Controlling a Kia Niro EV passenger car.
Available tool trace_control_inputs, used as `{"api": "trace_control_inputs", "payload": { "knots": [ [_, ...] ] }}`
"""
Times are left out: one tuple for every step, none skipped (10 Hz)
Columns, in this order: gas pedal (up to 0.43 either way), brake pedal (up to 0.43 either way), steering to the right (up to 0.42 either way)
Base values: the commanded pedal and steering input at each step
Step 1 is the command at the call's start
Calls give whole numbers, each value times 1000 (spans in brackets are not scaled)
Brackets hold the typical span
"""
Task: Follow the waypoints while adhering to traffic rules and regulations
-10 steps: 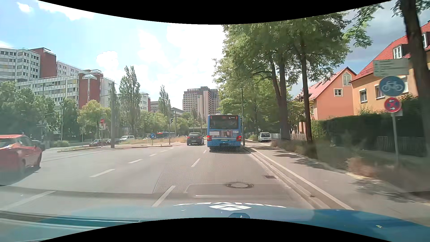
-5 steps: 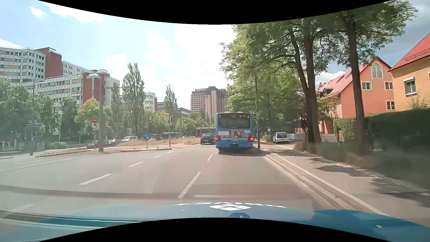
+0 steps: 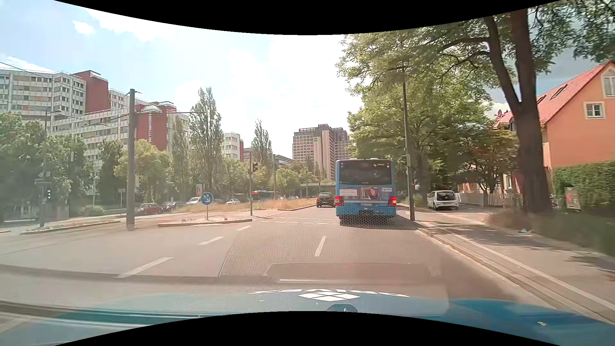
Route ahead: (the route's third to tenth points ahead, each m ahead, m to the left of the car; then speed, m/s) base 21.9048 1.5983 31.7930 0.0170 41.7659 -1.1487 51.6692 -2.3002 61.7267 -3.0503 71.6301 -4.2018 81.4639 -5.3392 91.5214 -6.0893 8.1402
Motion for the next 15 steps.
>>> {"api": "trace_control_inputs", "payload": {
  "knots": [
    [189, 0, -74],
    [197, 0, -64],
    [209, 0, -54],
    [248, 0, -45],
    [248, 0, -32],
    [248, 0, -21],
    [260, 0, -11],
    [268, 0, 0],
    [268, 0, 8],
    [287, 0, 17],
    [319, 0, 22],
    [339, 0, 30],
    [370, 0, 38],
    [370, 0, 43],
    [409, 0, 48]
  ]
}}
